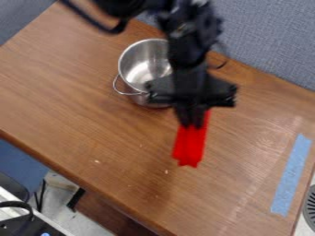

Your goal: Move the red object from the metal pot to the table

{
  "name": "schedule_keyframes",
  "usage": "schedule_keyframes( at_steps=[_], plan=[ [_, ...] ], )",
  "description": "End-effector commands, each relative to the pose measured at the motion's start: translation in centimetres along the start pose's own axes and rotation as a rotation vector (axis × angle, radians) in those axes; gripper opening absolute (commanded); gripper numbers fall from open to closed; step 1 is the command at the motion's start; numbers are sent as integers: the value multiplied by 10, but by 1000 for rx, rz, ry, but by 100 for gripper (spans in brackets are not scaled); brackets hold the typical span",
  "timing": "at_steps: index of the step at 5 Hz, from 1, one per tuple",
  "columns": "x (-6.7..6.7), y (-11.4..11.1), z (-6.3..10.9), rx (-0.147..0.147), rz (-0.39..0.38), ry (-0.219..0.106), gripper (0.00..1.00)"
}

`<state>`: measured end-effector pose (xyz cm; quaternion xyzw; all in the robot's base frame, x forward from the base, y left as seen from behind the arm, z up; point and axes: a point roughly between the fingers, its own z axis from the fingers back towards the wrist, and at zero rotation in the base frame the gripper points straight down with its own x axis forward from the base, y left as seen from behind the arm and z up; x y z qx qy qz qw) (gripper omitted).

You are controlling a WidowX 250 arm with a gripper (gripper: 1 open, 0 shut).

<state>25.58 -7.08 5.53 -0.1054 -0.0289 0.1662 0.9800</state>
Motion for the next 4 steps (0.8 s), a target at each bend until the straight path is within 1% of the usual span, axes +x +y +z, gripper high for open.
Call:
schedule_keyframes(
  at_steps=[1,2,3,4],
  plan=[
    [1,37,1,-39,-7,-78,0],
    [3,57,-20,-68,6,-74,0],
    [0,24,-18,-75,-76,-38,0],
    [-10,-7,-18,-96,-136,-23,0]
  ],
)
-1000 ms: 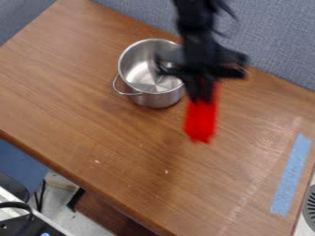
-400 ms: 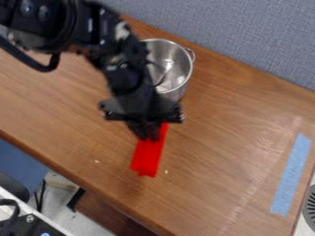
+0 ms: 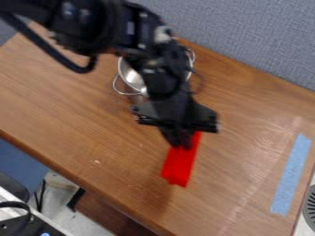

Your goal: Move the red object from the metal pot to the table

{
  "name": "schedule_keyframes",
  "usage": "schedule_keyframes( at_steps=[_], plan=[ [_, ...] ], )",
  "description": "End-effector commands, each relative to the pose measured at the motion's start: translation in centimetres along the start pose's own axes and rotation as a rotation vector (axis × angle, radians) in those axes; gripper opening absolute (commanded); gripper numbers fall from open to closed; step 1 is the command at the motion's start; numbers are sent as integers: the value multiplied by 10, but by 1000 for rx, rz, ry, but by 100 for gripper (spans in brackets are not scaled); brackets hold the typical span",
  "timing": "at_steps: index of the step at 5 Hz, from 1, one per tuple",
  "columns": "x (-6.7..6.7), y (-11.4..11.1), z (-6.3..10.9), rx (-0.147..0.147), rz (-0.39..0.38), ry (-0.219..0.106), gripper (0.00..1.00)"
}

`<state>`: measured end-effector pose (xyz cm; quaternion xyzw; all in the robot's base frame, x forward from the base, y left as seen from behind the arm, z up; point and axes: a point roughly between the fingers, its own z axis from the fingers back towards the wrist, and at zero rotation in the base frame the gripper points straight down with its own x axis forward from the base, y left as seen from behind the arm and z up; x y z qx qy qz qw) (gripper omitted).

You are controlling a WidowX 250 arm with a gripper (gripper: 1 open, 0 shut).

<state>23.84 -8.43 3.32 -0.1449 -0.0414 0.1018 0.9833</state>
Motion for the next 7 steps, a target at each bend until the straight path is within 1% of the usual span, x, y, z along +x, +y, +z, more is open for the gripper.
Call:
schedule_keyframes(
  at_steps=[1,2,3,4,5,6,7],
  plan=[
    [2,-9,-23,-11,-8,-35,0],
    [-4,-1,-38,-6,-27,-76,0],
    [33,-5,-21,18,83,-121,0],
    [67,-6,-6,42,168,-181,0],
    [58,3,-23,44,208,-188,0],
    [62,7,-31,34,284,-171,0],
    [65,6,-40,60,271,-151,100]
  ],
)
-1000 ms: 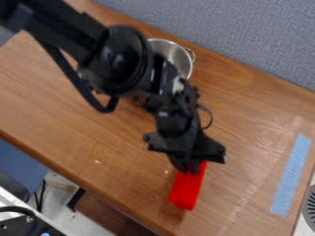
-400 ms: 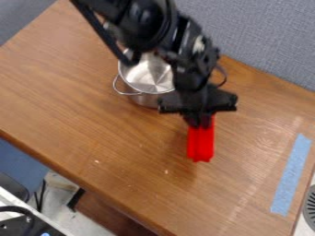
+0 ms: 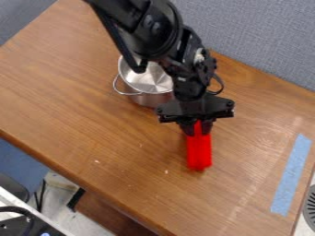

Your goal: Move the red object from the metal pot to the table

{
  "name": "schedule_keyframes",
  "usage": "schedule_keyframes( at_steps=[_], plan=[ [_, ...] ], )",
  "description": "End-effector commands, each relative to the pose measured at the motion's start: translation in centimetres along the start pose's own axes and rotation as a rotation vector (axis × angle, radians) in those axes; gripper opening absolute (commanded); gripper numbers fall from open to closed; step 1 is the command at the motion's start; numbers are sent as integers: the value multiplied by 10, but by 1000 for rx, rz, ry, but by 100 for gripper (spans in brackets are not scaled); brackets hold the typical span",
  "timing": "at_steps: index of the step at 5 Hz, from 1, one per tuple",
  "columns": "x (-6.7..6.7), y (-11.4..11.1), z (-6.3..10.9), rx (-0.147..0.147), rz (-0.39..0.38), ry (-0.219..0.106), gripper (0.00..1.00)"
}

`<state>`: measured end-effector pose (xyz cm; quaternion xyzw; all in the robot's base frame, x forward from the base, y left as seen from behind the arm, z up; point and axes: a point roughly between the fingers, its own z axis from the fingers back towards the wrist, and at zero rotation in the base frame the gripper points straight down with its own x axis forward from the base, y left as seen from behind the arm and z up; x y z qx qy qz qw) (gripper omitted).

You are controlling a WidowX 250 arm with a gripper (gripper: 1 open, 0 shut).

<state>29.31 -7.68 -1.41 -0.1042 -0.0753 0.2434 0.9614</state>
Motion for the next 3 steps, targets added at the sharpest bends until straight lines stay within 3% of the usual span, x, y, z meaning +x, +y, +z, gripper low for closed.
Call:
schedule_keyframes(
  at_steps=[1,2,3],
  plan=[
    [-2,9,-7,-9,-103,3,100],
    [-16,20,-4,-40,-208,11,100],
    [-20,20,25,-46,-277,37,100]
  ],
)
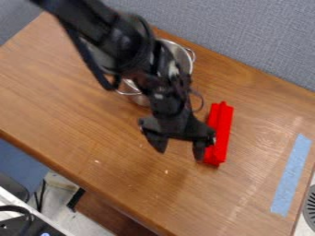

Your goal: Move the red object from the metal pot to the table

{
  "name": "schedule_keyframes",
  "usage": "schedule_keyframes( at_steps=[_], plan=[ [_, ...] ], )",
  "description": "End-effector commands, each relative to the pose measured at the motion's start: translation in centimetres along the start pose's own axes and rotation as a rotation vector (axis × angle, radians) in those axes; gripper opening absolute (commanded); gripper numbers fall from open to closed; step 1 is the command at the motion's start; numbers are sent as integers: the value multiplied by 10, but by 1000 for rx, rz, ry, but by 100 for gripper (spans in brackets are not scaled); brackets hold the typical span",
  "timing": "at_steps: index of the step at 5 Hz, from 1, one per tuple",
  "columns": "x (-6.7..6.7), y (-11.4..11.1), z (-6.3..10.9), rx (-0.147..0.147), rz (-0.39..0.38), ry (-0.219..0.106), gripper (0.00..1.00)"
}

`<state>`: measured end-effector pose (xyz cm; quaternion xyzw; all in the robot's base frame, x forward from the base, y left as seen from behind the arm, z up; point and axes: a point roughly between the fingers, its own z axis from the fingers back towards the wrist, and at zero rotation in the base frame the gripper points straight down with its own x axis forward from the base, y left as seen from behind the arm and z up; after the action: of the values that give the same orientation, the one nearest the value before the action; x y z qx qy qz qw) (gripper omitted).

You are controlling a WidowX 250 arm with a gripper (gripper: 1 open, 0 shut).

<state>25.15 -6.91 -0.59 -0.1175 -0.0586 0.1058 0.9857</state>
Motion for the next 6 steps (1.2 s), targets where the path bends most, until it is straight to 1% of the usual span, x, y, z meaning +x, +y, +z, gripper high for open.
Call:
schedule_keyframes(
  at_steps=[1,2,3,4,5,6],
  plan=[
    [16,-6,59,-76,-47,-77,100],
    [30,-3,94,-125,28,-119,100],
    [42,-3,105,-104,42,-128,100],
    [54,-7,115,-101,59,-141,100],
    [38,-31,85,-106,5,-122,100],
    [31,-45,39,-90,-18,-120,100]
  ],
)
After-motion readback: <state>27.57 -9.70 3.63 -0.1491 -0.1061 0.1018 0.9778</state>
